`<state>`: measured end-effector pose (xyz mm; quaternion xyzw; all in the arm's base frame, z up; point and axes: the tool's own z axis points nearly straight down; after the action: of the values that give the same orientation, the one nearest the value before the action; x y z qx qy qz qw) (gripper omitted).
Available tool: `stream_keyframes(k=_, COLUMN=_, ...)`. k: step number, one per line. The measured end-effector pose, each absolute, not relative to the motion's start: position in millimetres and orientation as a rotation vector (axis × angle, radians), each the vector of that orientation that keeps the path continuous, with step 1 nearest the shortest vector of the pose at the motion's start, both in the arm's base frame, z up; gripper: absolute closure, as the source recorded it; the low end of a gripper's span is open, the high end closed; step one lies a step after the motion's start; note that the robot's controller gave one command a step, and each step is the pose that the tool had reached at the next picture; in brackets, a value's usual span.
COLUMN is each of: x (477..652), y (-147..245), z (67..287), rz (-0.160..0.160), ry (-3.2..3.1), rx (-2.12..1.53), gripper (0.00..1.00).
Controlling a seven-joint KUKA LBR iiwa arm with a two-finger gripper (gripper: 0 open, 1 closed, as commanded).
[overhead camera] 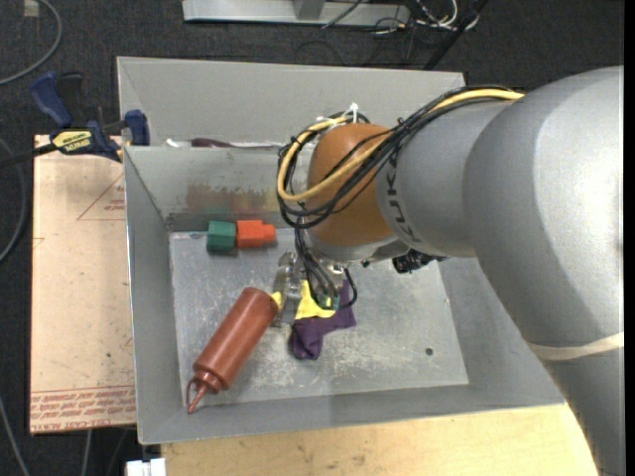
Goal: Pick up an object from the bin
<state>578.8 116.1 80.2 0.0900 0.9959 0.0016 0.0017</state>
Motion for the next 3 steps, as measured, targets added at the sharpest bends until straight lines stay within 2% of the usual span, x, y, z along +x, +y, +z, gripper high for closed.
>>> stream_keyframes(k=2, x=579.5, y=116, z=123, rz=0.007, ry=3.122, rx=0.281, gripper=1.0)
stream_keyframes(k=3, x=580.5, y=116, z=135, rz=0.009, ry=3.119, rx=0.279, gripper=1.0)
